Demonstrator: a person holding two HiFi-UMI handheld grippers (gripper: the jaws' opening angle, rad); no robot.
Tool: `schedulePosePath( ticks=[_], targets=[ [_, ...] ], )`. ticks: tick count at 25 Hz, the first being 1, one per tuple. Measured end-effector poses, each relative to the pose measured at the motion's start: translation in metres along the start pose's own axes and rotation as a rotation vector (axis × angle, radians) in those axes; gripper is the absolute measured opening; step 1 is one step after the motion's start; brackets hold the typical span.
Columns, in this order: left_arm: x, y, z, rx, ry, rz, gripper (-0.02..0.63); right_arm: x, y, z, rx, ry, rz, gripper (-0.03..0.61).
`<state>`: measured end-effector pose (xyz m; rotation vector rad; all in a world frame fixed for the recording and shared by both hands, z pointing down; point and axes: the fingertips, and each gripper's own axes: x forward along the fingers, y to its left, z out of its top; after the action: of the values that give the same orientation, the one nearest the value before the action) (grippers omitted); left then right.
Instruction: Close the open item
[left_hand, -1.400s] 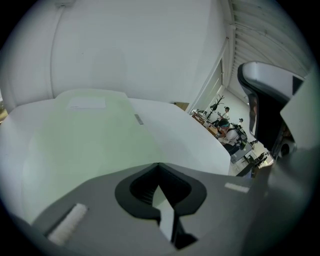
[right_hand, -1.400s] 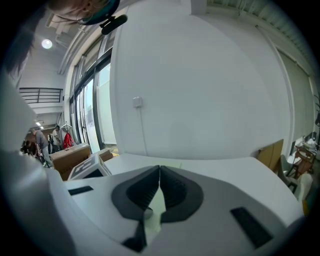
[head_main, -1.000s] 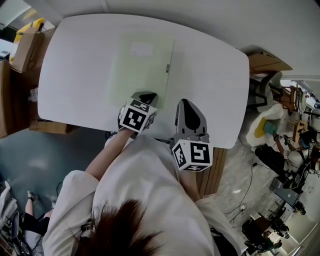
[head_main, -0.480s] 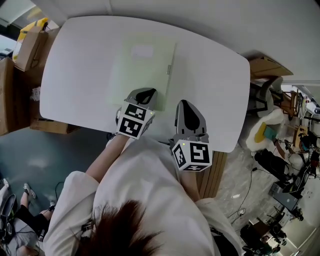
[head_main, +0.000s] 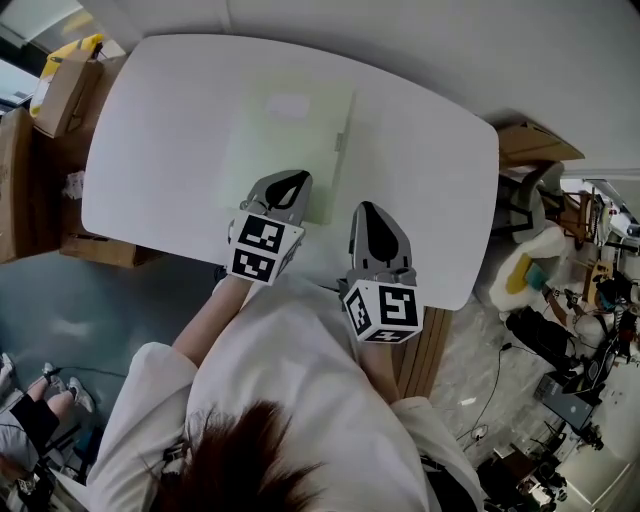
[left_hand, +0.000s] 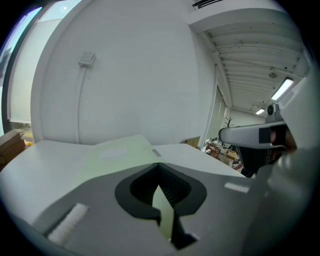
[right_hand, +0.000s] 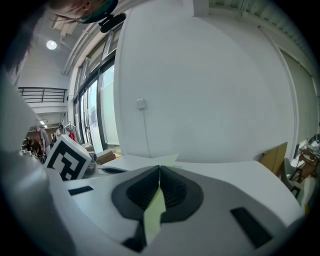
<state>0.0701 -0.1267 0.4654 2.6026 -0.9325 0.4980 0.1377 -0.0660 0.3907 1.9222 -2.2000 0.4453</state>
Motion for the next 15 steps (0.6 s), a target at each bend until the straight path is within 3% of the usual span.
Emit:
schedulePosePath(
  ticks=[15],
  targets=[
    [-0.054,0.018,0.045,0.038,-0.222,0.097,0.008,-0.010,0.015,0.002,-0.018,-0.012,0.010,0.010]
  ],
)
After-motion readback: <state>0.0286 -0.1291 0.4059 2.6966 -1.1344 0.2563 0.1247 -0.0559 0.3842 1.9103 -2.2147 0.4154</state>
